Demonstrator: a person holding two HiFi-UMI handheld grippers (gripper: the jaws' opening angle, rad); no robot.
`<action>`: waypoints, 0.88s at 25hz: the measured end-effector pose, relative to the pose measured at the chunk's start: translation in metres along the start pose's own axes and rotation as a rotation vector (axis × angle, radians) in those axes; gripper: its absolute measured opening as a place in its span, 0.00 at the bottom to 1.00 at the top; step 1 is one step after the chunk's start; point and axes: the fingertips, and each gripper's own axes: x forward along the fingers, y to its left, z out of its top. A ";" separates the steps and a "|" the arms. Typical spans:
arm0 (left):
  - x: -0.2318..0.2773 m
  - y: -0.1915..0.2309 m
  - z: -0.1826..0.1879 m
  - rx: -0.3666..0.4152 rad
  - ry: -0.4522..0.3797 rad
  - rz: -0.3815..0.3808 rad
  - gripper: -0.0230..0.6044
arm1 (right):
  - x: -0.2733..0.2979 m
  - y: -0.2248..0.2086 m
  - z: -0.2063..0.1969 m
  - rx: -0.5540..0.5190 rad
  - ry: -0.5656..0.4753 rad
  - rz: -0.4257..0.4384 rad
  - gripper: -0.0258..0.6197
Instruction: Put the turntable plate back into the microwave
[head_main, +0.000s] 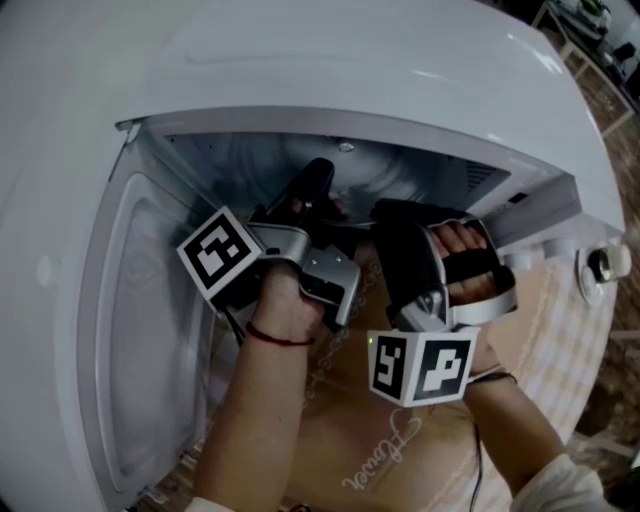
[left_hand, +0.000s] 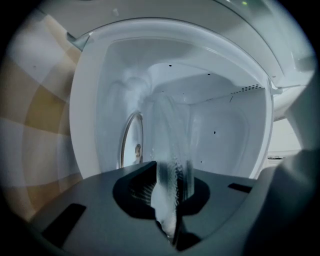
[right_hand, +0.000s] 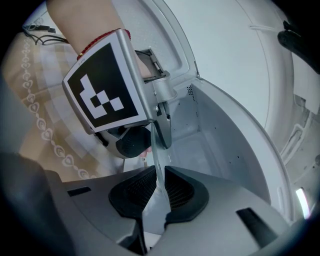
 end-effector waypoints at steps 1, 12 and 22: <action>0.002 0.000 0.001 0.000 0.002 0.003 0.07 | 0.001 -0.002 0.000 0.004 0.002 -0.002 0.14; 0.011 0.003 0.003 -0.027 0.002 0.071 0.07 | 0.007 -0.007 -0.005 0.048 0.062 -0.003 0.14; 0.016 0.005 0.009 -0.030 -0.034 0.091 0.07 | 0.007 -0.007 0.002 0.050 0.072 0.030 0.15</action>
